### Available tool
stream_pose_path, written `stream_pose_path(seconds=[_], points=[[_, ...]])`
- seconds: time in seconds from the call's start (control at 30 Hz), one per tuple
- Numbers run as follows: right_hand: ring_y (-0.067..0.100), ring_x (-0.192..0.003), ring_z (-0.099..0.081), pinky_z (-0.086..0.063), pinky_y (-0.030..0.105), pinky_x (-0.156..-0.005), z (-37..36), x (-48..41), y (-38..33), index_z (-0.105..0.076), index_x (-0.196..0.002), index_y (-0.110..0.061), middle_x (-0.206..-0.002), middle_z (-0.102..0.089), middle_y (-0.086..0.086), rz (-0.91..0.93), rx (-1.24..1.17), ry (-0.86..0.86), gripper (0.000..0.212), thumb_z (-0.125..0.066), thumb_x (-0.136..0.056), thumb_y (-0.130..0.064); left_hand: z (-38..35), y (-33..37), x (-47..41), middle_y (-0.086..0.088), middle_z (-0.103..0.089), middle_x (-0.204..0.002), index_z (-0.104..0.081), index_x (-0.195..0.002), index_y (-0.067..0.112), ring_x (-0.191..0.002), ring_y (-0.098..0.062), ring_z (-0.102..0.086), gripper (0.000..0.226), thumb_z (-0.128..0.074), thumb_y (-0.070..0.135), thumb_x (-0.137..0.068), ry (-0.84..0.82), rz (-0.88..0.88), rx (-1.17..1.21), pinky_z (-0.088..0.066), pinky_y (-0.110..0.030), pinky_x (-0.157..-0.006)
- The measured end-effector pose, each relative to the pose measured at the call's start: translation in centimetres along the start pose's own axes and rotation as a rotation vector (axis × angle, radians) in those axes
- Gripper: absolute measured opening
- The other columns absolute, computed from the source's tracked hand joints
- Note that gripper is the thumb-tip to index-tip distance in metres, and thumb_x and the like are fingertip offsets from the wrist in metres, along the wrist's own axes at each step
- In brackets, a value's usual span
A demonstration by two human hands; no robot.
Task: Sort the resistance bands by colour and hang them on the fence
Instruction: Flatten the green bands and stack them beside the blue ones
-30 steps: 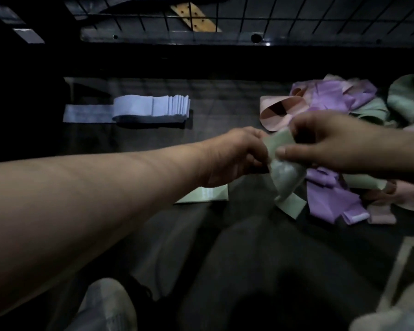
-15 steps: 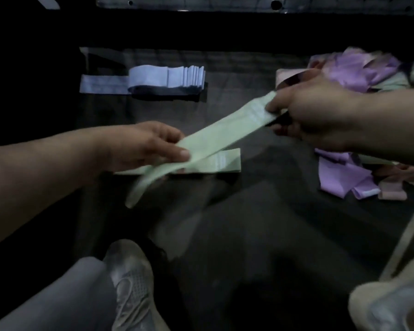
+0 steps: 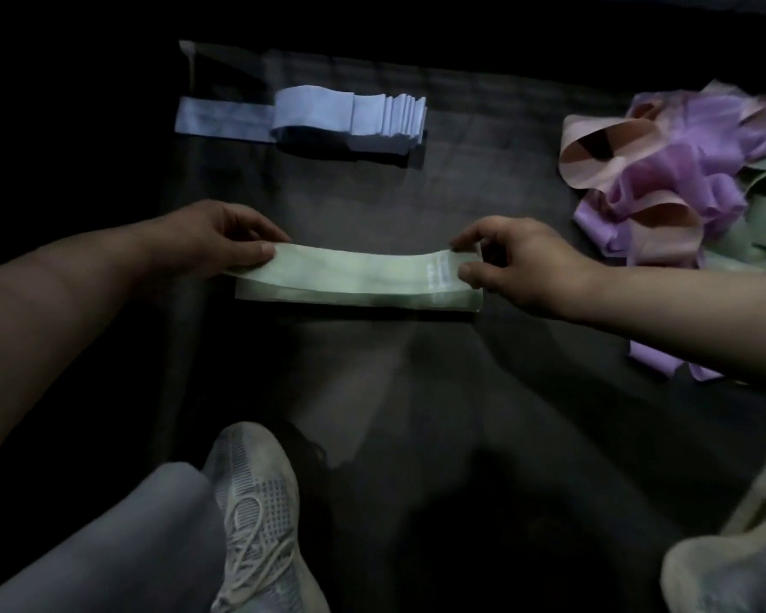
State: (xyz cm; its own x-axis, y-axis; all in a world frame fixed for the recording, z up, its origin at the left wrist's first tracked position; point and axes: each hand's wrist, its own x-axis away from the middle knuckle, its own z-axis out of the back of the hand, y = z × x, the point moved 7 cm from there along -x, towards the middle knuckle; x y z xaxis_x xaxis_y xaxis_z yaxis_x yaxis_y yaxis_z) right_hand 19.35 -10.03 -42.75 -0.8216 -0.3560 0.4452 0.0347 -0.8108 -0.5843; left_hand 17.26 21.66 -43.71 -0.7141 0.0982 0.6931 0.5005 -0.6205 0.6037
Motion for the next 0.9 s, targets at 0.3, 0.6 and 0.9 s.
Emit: stream_pose_path(seconds=[0.3, 0.6, 0.9], points=[[0.017, -0.098, -0.06, -0.042, 0.021, -0.084, -0.2, -0.1, 0.1, -0.062, -0.126, -0.018, -0.11, -0.063, 0.001, 0.007, 0.182, -0.038, 0.058, -0.084, -0.074, -0.032, -1.2, 0.6, 0.6, 0.0, -0.059, -0.102, -0.069, -0.114, 0.023, -0.093, -0.016, -0.061, 0.053, -0.091, 0.021, -0.066, 0.116, -0.261, -0.475, -0.047, -0.027, -0.087], [0.025, -0.103, -0.053, -0.047, 0.034, -0.09, -2.3, 0.9, -0.3, -0.058, -0.119, -0.016, -0.106, -0.047, 0.003, 0.12, 0.313, -0.085, 0.05, -0.075, -0.076, -0.037, -3.1, 0.7, 1.3, -0.002, -0.057, -0.108, -0.068, -0.118, 0.026, -0.095, -0.026, -0.061, 0.058, -0.079, 0.051, -0.068, 0.204, -0.379, -0.798, -0.048, -0.039, -0.087], [0.03, -0.125, -0.037, -0.037, 0.041, -0.106, -3.3, 0.7, 0.7, -0.05, -0.134, -0.016, -0.137, -0.038, 0.008, 0.131, 0.46, -0.12, 0.073, -0.079, -0.074, -0.046, -4.1, -0.2, 0.7, -0.009, -0.057, -0.121, -0.064, -0.125, 0.02, -0.107, -0.032, -0.057, 0.066, -0.085, 0.046, -0.067, 0.242, -0.416, -0.936, -0.038, -0.043, -0.094]])
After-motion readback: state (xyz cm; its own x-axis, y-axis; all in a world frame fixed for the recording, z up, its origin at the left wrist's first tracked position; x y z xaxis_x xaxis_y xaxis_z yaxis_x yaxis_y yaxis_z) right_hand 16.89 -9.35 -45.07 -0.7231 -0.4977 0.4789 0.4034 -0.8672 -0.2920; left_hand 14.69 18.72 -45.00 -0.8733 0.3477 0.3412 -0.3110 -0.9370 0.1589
